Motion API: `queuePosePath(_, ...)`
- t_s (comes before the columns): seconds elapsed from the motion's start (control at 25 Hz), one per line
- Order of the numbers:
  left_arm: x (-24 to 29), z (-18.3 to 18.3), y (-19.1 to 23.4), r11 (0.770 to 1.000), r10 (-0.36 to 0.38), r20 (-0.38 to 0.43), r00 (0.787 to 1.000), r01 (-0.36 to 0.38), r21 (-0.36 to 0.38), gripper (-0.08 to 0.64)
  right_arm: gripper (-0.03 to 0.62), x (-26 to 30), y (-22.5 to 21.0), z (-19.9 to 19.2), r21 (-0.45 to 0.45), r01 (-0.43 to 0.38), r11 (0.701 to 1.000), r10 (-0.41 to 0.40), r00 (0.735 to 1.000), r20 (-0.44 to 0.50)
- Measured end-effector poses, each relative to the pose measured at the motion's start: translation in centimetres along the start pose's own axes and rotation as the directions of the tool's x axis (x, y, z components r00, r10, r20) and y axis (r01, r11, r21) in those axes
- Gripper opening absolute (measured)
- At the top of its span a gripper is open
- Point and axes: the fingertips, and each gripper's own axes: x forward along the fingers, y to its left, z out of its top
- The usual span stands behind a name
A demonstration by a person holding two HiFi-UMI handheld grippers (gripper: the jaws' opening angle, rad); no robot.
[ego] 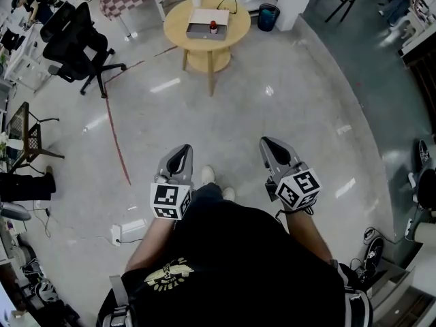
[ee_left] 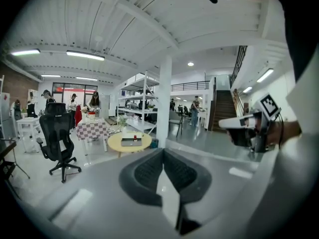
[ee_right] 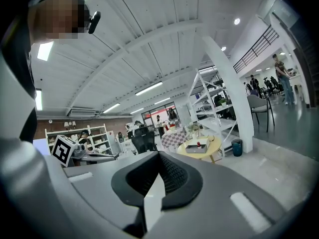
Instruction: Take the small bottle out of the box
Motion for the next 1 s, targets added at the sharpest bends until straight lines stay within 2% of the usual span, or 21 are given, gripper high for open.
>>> queuePosePath(0.56, 4.0, 1.3, -0.5, 0.996, -0.084, 0.006, 0.996, 0.084, 0.021, 0.0, 0.008, 0.8, -2.6, 1.3, -0.008, 0.064, 0.998, -0.064, 0.998, 0.003)
queuePosePath(1.0, 9.1, 4.0, 4.7, 0.995, -0.1, 0.019, 0.995, 0.1, 0.0, 0.0, 0.008, 6.9, -3.9, 4.5, -0.049, 0.086, 0.995, -0.086, 0.996, -0.011)
